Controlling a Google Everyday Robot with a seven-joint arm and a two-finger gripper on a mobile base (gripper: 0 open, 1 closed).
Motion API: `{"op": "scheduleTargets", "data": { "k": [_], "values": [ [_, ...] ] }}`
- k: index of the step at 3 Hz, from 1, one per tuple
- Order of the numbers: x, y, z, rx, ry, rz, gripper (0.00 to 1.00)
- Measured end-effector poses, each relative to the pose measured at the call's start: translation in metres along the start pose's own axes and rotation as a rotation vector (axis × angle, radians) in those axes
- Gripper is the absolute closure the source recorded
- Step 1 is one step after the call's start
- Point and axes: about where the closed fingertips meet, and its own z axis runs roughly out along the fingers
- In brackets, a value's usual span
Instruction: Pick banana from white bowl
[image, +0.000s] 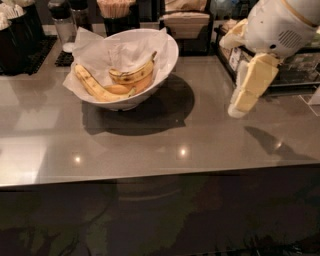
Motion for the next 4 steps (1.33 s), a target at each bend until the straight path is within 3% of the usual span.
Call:
{"op": "scheduleTargets", "data": {
  "k": [1, 2, 3, 4],
  "values": [
    [-0.061, -0.024, 0.025, -0.057, -0.111, -0.111, 0.0],
    [-0.056, -0.022, 0.023, -0.045, -0.102, -0.1, 0.0],
    [-0.046, -0.025, 0.031, -0.043, -0.133, -0.048, 0.0],
    [-0.057, -0.049, 0.049, -0.058, -0.169, -0.085, 0.0]
  ]
}}
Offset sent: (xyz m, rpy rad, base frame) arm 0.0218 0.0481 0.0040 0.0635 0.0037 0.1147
